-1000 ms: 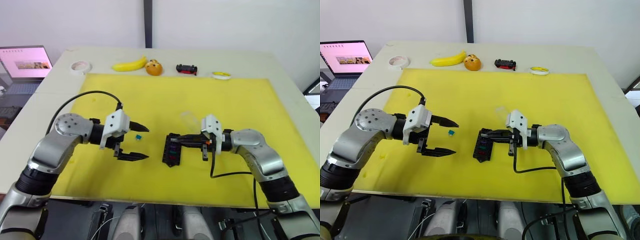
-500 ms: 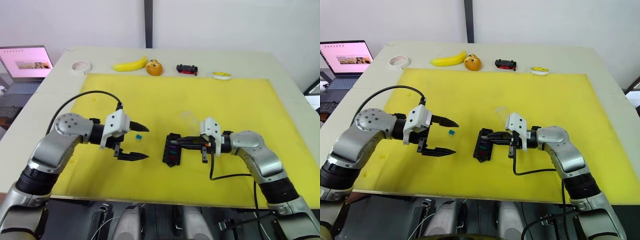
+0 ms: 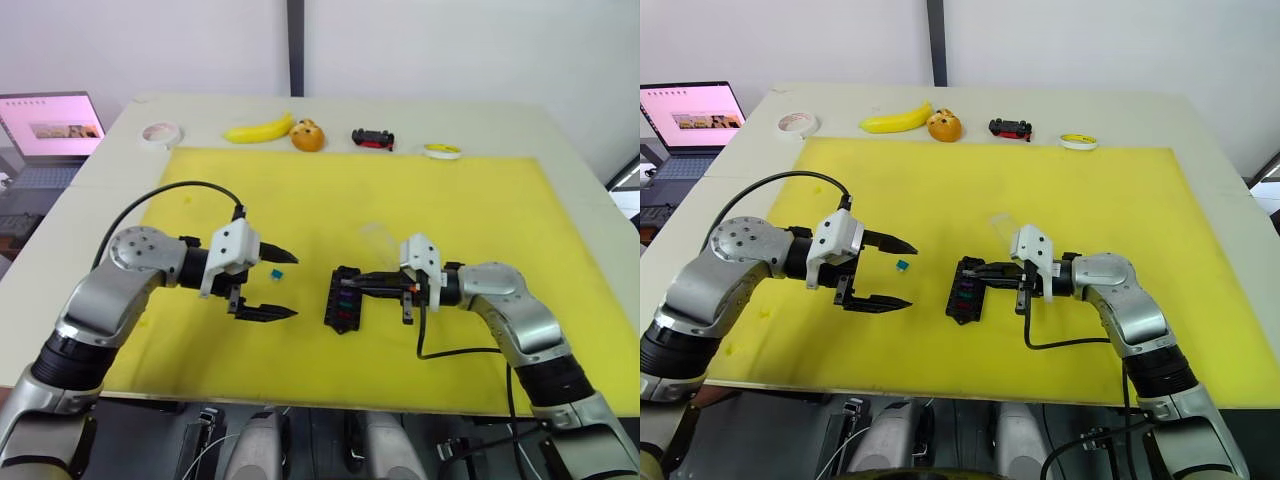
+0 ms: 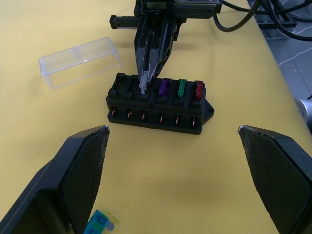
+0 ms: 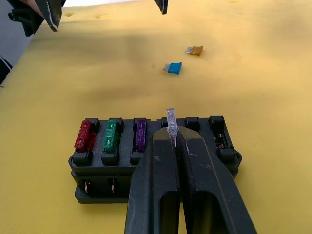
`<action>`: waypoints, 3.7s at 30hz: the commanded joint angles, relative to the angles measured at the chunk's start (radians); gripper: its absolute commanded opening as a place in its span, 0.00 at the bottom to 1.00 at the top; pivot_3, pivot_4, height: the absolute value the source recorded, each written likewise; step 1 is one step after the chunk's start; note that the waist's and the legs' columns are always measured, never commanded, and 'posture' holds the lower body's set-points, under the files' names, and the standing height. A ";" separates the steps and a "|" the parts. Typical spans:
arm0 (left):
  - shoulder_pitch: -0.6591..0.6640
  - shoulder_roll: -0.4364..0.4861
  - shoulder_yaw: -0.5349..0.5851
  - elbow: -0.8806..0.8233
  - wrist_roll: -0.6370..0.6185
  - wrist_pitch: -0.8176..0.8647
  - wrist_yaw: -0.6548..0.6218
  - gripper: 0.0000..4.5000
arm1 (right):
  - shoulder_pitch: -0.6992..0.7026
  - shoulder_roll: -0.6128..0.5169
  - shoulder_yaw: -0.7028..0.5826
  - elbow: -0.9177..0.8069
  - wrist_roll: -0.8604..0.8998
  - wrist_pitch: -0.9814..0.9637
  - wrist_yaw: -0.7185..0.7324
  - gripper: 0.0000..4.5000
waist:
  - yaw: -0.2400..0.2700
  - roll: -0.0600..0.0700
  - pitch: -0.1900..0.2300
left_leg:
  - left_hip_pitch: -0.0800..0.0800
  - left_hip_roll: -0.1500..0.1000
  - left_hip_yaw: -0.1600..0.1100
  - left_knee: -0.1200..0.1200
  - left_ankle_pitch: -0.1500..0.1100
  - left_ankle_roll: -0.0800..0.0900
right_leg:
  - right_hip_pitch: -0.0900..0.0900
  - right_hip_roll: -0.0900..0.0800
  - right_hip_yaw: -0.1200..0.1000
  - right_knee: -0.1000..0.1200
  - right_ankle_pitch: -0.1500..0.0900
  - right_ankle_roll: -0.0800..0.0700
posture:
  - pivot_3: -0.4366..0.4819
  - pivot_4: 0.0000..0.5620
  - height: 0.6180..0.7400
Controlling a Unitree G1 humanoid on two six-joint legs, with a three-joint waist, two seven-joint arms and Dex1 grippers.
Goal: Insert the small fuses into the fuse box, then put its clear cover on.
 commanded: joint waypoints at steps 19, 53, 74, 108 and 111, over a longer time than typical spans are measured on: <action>-0.016 0.002 0.013 -0.023 0.006 -0.012 0.017 0.99 | -0.007 -0.028 0.070 0.031 -0.107 -0.053 0.020 0.00 | -0.001 0.000 -0.001 | 0.013 0.000 0.000 -0.001 0.000 0.001 | 0.012 0.001 0.000 -0.001 0.000 0.000 | 0.48 0.27 0.98; -0.017 0.001 0.015 -0.003 0.016 -0.022 0.011 1.00 | -0.098 -0.020 -0.019 -0.085 0.030 0.110 0.022 0.21 | -0.001 0.000 -0.001 | 0.013 0.000 0.000 -0.001 0.000 0.001 | 0.012 0.001 0.000 -0.002 0.000 0.000 | 0.48 0.27 0.98; -0.014 -0.001 0.013 -0.010 0.019 -0.018 0.013 1.00 | -0.042 -0.038 0.103 0.006 -0.129 0.026 0.004 0.01 | -0.001 0.000 -0.001 | 0.013 0.000 0.000 -0.001 0.000 0.001 | 0.012 0.001 0.000 -0.002 0.000 0.000 | 0.48 0.27 0.98; -0.012 -0.005 0.014 -0.014 0.019 -0.015 0.026 1.00 | -0.070 -0.047 0.114 -0.040 -0.067 0.174 -0.010 0.01 | -0.001 0.000 -0.001 | 0.012 0.001 0.000 -0.002 -0.001 0.001 | 0.012 0.000 0.000 -0.002 0.000 0.000 | 0.48 0.27 0.98; -0.011 -0.004 0.016 -0.016 0.019 -0.015 0.028 1.00 | -0.058 -0.052 0.121 -0.026 -0.084 0.142 -0.005 0.01 | -0.001 0.000 -0.001 | 0.012 0.001 0.000 -0.002 -0.001 0.001 | 0.012 0.000 0.000 -0.002 0.000 0.000 | 0.48 0.27 0.98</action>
